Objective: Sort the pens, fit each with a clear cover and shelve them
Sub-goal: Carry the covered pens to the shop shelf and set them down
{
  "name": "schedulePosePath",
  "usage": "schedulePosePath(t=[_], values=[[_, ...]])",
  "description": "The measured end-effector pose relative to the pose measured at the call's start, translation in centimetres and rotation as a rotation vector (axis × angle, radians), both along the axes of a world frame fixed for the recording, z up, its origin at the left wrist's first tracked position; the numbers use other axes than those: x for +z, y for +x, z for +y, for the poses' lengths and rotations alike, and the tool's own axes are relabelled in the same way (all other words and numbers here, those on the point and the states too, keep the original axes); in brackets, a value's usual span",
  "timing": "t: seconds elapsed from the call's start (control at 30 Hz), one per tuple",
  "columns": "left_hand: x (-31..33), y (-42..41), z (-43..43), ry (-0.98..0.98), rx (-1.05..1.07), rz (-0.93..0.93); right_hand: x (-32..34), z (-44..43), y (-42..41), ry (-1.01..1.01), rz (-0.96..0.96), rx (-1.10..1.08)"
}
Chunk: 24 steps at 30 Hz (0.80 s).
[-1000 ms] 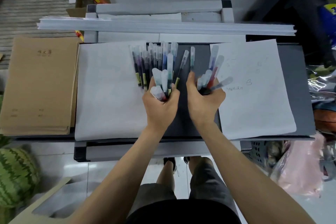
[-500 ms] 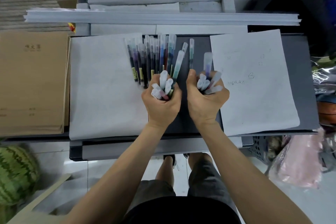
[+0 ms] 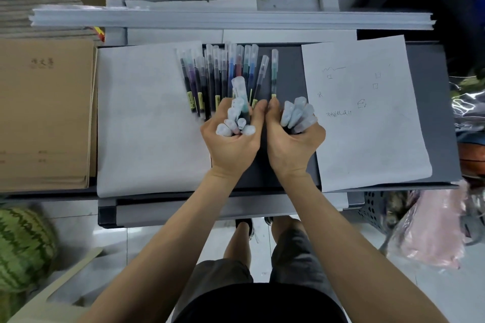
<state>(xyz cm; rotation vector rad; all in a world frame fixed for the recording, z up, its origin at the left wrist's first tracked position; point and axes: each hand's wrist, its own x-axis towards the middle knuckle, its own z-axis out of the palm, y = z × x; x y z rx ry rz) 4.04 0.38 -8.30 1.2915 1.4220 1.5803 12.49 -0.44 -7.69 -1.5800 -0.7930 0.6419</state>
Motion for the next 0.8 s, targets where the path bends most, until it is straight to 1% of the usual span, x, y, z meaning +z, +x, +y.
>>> schedulePosePath(t=[0.07, 0.2, 0.27, 0.3, 0.43, 0.5, 0.57, 0.63, 0.73, 0.8], values=[[0.1, -0.2, 0.0, 0.031, -0.018, 0.047, 0.0, 0.2, 0.2, 0.042, 0.021, 0.014], [-0.5, -0.4, -0.1, 0.030, -0.059, 0.098, -0.5, -0.1, 0.4, 0.027, 0.013, -0.006], [-1.0, -0.5, -0.3, 0.024, -0.063, 0.126, -0.6, -0.4, 0.2, 0.040, 0.070, -0.038], [-1.3, -0.5, -0.5, 0.011, -0.060, 0.124, -0.4, -0.4, 0.1, 0.044, 0.093, -0.039], [-1.5, -0.3, -0.8, -0.044, -0.034, 0.061, -0.1, 0.2, -0.1, 0.057, 0.065, 0.010], [-1.0, -0.2, -0.8, -0.031, -0.024, 0.031, -0.1, 0.5, 0.1, 0.057, 0.062, 0.009], [-0.6, -0.1, -0.7, -0.015, -0.011, 0.007, -0.4, 0.4, 0.4, 0.010, 0.040, -0.010], [-0.7, -0.3, -0.9, -0.021, -0.021, 0.006, -0.9, 0.2, 0.4, -0.043, 0.063, -0.020], [-1.2, -0.5, -1.1, -0.077, -0.026, 0.018, -0.5, 0.2, 0.1, -0.010, 0.042, -0.020], [-1.4, -0.5, -1.2, -0.108, -0.007, 0.028, 0.2, 0.5, 0.1, -0.030, 0.033, -0.016]])
